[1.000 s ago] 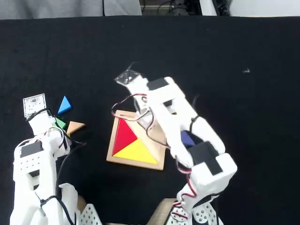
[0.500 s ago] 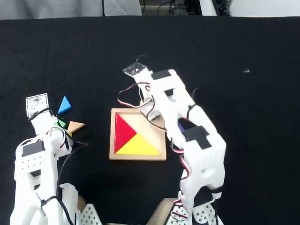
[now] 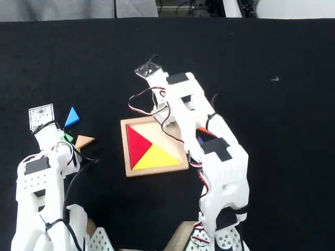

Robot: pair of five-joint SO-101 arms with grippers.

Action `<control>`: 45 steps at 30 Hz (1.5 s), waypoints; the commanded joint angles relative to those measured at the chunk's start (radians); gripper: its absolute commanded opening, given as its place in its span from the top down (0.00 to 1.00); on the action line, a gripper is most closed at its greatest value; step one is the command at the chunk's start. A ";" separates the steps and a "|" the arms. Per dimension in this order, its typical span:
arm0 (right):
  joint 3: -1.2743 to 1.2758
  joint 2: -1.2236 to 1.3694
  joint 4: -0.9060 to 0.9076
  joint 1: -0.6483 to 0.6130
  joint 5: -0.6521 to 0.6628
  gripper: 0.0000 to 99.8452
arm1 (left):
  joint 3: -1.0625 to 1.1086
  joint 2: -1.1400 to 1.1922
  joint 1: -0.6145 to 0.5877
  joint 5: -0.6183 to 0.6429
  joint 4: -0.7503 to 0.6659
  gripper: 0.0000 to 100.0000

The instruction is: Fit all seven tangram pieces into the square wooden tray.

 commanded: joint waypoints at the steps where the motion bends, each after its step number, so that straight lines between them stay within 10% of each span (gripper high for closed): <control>1: -0.068 -0.022 -0.009 -0.011 -0.034 0.99 | -0.005 -0.020 0.015 -0.006 -0.020 0.83; 11: 0.030 -0.294 0.152 0.000 -0.012 0.99 | -0.005 -0.020 0.015 -0.006 -0.020 0.83; 19: 0.377 -0.680 0.058 0.250 0.173 0.98 | -0.005 -0.020 0.016 -0.006 -0.020 0.83; 25: 0.561 -0.685 -0.035 0.315 0.301 0.79 | -0.005 -0.018 0.016 -0.006 -0.020 0.83; 45: 0.561 -0.506 -0.221 0.261 0.517 0.81 | -0.005 -0.015 0.016 -0.006 -0.020 0.83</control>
